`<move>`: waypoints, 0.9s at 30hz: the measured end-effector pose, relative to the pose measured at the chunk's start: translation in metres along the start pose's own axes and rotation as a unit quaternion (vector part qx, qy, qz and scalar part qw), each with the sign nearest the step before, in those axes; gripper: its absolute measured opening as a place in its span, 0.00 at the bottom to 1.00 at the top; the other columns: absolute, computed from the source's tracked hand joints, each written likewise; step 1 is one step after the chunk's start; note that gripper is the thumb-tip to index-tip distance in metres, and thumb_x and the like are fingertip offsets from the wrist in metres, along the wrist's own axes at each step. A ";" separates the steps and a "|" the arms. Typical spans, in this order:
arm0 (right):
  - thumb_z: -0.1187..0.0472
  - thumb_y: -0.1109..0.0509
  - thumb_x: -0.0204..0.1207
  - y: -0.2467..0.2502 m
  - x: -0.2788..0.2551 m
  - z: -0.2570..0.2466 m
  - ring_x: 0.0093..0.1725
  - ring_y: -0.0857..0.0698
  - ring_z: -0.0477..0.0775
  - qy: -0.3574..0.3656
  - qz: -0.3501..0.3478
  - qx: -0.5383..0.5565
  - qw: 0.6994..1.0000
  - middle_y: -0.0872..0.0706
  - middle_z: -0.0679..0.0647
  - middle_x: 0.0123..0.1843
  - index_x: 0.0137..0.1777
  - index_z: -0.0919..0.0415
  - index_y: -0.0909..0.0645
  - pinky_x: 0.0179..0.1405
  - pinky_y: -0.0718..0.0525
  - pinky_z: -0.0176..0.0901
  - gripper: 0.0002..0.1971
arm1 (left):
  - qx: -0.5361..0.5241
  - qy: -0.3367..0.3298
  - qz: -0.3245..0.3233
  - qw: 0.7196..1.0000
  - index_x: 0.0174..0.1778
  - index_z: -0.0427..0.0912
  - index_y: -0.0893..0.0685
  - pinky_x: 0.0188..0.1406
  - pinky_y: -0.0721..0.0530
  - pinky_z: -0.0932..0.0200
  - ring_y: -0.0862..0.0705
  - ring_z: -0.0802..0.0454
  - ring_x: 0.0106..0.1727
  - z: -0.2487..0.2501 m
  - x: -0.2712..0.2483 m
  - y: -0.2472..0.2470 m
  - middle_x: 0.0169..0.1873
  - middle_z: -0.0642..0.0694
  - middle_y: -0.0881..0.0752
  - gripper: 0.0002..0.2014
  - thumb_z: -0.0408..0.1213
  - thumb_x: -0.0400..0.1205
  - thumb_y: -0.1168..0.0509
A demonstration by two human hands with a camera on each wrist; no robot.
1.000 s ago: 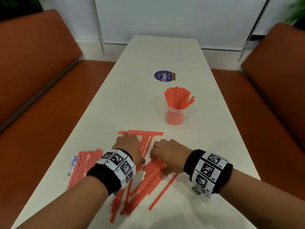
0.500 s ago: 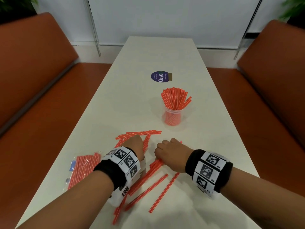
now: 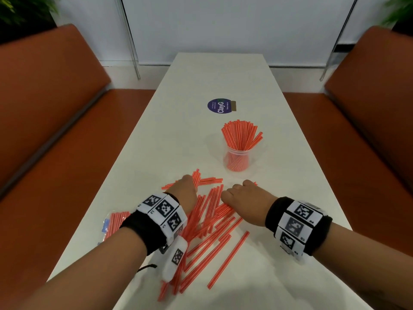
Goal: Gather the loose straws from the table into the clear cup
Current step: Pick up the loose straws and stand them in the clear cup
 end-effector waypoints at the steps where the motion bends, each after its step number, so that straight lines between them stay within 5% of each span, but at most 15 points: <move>1: 0.73 0.48 0.78 0.001 0.000 0.001 0.44 0.28 0.57 -0.001 0.002 0.003 1.000 0.18 0.59 0.53 0.64 0.62 0.31 0.56 0.29 0.49 0.17 | -0.034 -0.004 0.015 0.999 0.59 0.33 0.31 0.41 0.20 0.55 0.19 0.47 0.44 0.003 -0.003 0.005 0.56 0.38 0.18 0.09 0.28 0.84 0.50; 4: 0.73 0.47 0.78 0.002 -0.002 0.003 0.42 0.32 0.54 -0.003 0.005 0.005 1.000 0.18 0.58 0.53 0.66 0.61 0.32 0.54 0.29 0.48 0.18 | -0.122 -0.025 0.089 0.988 0.61 0.29 0.32 0.27 0.23 0.68 0.22 0.52 0.34 0.005 -0.007 0.016 0.46 0.37 0.20 0.11 0.30 0.85 0.50; 7: 0.73 0.46 0.78 0.004 -0.006 0.007 0.43 0.32 0.53 -0.006 -0.001 -0.007 1.000 0.19 0.58 0.54 0.67 0.60 0.32 0.49 0.32 0.46 0.19 | -0.252 -0.033 0.110 0.961 0.52 0.36 0.34 0.31 0.23 0.65 0.28 0.55 0.31 0.003 -0.012 0.021 0.56 0.30 0.22 0.04 0.30 0.85 0.52; 14: 0.72 0.48 0.78 0.003 -0.017 0.023 0.39 0.26 0.57 -0.067 -0.033 0.042 0.996 0.18 0.59 0.52 0.67 0.60 0.33 0.41 0.31 0.46 0.18 | -0.414 -0.063 0.183 0.890 0.55 0.38 0.29 0.29 0.30 0.61 0.33 0.55 0.28 0.001 -0.010 0.028 0.32 0.48 0.29 0.08 0.35 0.87 0.53; 19: 0.63 0.46 0.82 -0.008 -0.025 0.040 0.44 0.17 0.57 -0.123 -0.009 0.145 0.982 0.16 0.56 0.53 0.62 0.55 0.31 0.46 0.18 0.48 0.11 | -0.478 -0.082 0.202 0.851 0.43 0.48 0.27 0.20 0.35 0.66 0.36 0.57 0.25 0.011 -0.009 0.033 0.28 0.50 0.32 0.11 0.37 0.87 0.52; 23: 0.56 0.48 0.85 -0.006 -0.031 0.054 0.37 0.25 0.51 -0.165 0.057 0.338 0.925 0.21 0.53 0.40 0.50 0.55 0.33 0.40 0.26 0.41 0.05 | -0.515 -0.084 0.224 0.823 0.42 0.46 0.26 0.14 0.38 0.69 0.38 0.57 0.22 0.017 -0.010 0.040 0.26 0.50 0.33 0.12 0.46 0.86 0.50; 27: 0.58 0.45 0.84 0.006 -0.030 0.046 0.31 0.34 0.47 -0.155 0.103 0.552 0.813 0.32 0.49 0.33 0.46 0.57 0.32 0.32 0.29 0.36 0.06 | -0.500 -0.096 0.198 0.837 0.43 0.43 0.25 0.17 0.36 0.65 0.36 0.54 0.21 0.034 -0.010 0.039 0.24 0.49 0.32 0.16 0.54 0.80 0.41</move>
Point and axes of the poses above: each hand's wrist, its own x-axis towards the middle knuckle, its own y-axis out of the back of the hand, z = x × y, the point moved 4 cm from there along x, towards the middle knuckle
